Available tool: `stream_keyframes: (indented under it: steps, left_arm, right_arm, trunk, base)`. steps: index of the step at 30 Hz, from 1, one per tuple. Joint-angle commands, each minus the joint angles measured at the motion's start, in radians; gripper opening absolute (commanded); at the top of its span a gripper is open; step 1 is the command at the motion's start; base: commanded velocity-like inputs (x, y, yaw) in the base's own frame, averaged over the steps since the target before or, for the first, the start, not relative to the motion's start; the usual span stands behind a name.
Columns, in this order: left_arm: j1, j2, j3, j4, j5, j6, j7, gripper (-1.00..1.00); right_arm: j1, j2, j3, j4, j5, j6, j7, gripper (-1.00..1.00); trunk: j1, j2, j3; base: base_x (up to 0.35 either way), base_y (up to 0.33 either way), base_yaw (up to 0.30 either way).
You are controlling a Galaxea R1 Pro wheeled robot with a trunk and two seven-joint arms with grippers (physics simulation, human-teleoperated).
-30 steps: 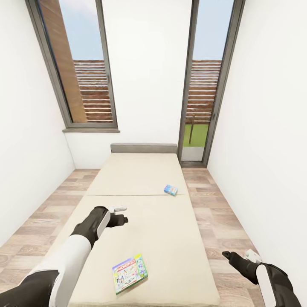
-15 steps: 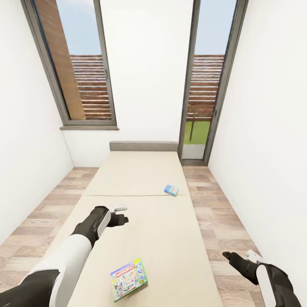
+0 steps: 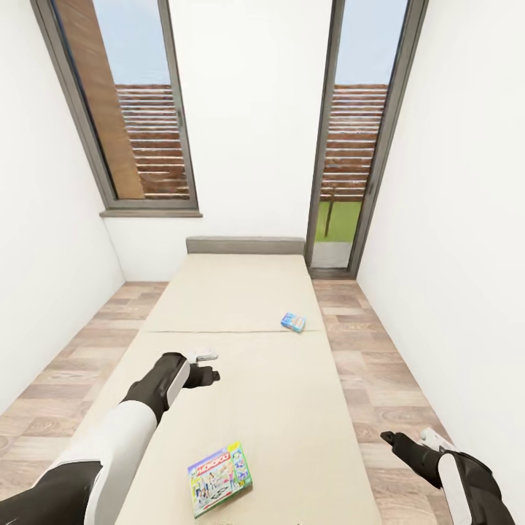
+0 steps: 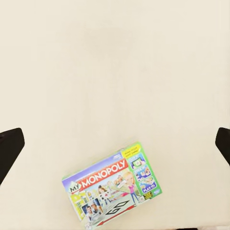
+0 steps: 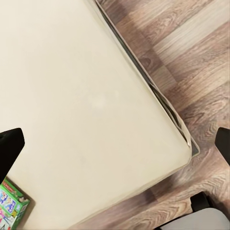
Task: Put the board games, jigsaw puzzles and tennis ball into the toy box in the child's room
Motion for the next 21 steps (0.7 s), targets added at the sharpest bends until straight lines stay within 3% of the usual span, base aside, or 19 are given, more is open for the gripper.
stream_keyframes:
  steps: [1,12,21]
  left_arm:
    - [-0.001,-0.001,0.007,-0.001,-0.001,0.005,-0.002,1.0]
    - [-0.001,-0.002,0.009,0.004,-0.003,0.009,-0.001,1.0]
    - [-0.003,-0.011,0.009,0.004,-0.002,0.008,0.0,1.0]
  right_arm:
    - [-0.001,0.0,-0.002,-0.001,0.001,0.005,0.003,1.0]
    - [0.0,-0.003,-0.002,0.0,-0.002,0.005,0.002,1.0]
    - [0.0,-0.027,-0.002,0.001,-0.007,0.006,0.003,1.0]
  trunk:
    - [0.0,-0.002,-0.004]
    - [0.0,-0.002,-0.022]
    - [0.0,-0.002,-0.037]
  base:
    - [0.01,0.0,0.0]
    - [0.002,0.0,0.0]
    - [0.0,0.0,0.0]
